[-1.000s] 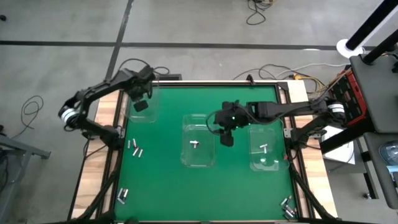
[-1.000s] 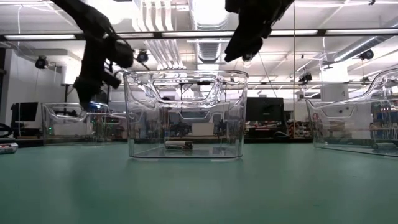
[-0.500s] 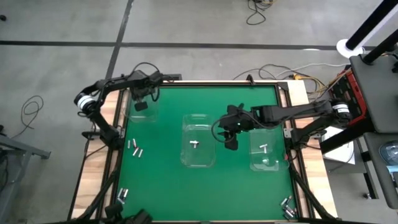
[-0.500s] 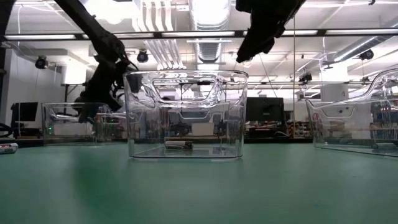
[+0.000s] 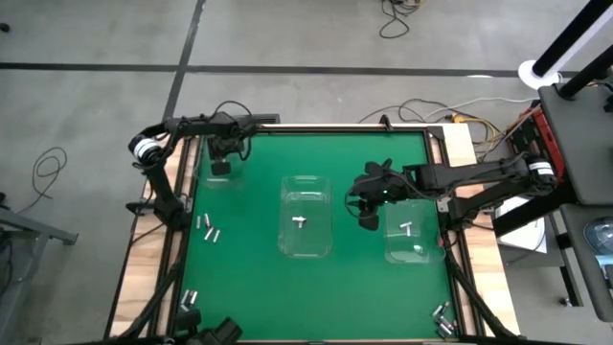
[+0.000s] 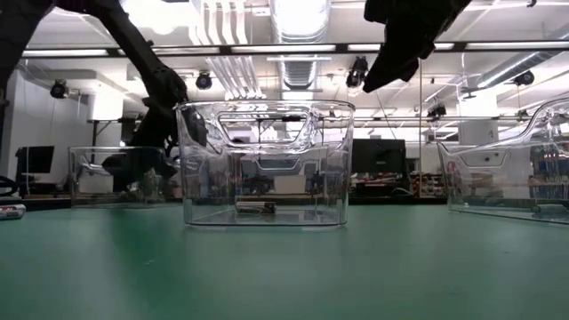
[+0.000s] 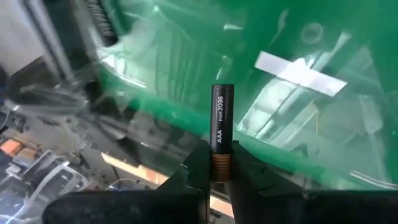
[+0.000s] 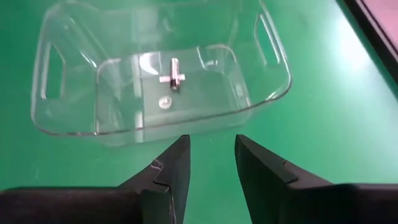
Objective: Sort batteries
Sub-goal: Put the black battery into the left transparent bin, then put the white battery into the right transparent bin
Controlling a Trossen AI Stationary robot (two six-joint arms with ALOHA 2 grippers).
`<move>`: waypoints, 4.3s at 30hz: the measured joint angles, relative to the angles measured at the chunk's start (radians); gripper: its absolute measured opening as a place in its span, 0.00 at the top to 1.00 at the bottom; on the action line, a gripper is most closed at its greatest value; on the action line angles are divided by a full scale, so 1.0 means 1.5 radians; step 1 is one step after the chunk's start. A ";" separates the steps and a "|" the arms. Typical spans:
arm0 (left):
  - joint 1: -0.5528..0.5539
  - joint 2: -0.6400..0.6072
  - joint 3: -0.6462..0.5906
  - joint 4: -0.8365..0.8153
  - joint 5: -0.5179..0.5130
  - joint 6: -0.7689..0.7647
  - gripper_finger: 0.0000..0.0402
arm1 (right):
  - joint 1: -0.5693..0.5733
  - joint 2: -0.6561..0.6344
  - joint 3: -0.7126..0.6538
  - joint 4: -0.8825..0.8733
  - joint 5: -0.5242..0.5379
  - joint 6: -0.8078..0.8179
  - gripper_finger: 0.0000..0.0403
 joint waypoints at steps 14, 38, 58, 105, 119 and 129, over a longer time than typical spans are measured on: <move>0.000 0.061 0.002 0.002 0.011 0.025 0.92 | 0.000 -0.033 -0.014 0.020 0.000 0.012 0.75; -0.029 -0.197 0.205 -0.268 0.080 -0.203 0.59 | 0.000 -0.031 0.008 0.024 0.006 -0.001 0.56; -0.637 -0.543 -0.026 -0.071 0.502 -0.796 0.59 | 0.000 -0.031 0.003 0.039 0.017 -0.018 0.57; -0.737 -0.265 -0.258 0.000 0.464 -1.130 0.61 | 0.000 -0.031 -0.022 0.068 0.015 -0.023 0.57; -0.738 -0.213 -0.261 0.059 0.482 -1.084 0.64 | 0.002 -0.031 -0.019 0.059 0.016 -0.017 0.58; -0.741 -0.210 -0.261 0.081 0.470 -1.025 0.97 | 0.095 -0.077 0.035 0.018 0.155 -0.069 0.61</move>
